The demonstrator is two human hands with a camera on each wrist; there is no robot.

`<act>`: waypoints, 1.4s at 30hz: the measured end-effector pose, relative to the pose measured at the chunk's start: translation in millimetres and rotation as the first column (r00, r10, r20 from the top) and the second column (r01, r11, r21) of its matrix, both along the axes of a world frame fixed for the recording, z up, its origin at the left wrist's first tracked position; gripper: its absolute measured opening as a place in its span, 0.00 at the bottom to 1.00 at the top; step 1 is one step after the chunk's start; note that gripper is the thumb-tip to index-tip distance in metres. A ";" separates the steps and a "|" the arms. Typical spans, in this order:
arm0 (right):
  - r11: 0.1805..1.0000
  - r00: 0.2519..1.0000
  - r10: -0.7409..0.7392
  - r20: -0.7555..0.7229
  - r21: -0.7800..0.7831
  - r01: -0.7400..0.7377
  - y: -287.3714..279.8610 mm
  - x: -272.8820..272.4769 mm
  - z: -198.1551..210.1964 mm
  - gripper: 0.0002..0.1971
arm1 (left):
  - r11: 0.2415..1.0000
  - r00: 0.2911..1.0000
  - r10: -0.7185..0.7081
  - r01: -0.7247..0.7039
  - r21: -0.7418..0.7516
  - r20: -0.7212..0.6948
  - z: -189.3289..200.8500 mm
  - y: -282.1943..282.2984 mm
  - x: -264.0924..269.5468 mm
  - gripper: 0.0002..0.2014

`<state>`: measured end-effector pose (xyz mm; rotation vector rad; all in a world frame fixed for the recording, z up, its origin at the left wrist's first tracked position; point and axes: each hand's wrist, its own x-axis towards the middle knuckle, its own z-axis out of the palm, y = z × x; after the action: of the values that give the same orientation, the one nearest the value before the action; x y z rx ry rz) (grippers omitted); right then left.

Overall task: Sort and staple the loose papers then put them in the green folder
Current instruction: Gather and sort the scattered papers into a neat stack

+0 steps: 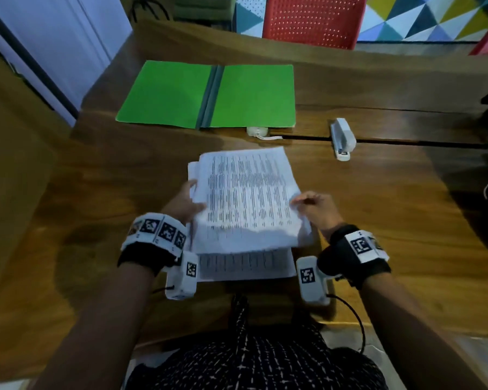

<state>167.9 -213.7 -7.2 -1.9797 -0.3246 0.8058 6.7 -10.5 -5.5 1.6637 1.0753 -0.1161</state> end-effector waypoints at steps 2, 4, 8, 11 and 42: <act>0.965 0.989 0.139 0.045 -0.229 -0.125 6.0 -12.1 -15.1 0.15 | 1.000 0.991 0.016 -0.015 0.016 -0.130 -18.1 0.5 -10.9 0.32; 0.893 0.973 0.227 0.042 -0.408 -0.191 7.2 -17.5 -25.7 0.04 | 0.998 0.976 -0.027 0.039 0.050 -0.218 -32.5 3.8 -20.3 0.31; 0.871 0.987 0.146 0.061 -0.481 -0.099 16.1 -23.9 -46.1 0.22 | 0.975 0.955 -0.024 0.088 0.203 -0.297 -41.8 8.3 -23.4 0.27; 0.857 0.986 0.139 0.089 -0.511 -0.074 28.9 -31.1 -54.9 0.30 | 0.965 0.938 0.022 0.071 0.253 -0.346 -37.5 3.8 -12.3 0.28; 0.887 0.644 -0.367 0.671 0.462 0.023 42.1 -15.9 103.4 0.19 | 0.722 0.664 -0.276 -0.334 0.606 0.695 90.6 7.0 32.9 0.10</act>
<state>152.0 -171.6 96.2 -1.7899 -0.6775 -0.2791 39.6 -3.5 85.1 2.0431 0.4705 1.0851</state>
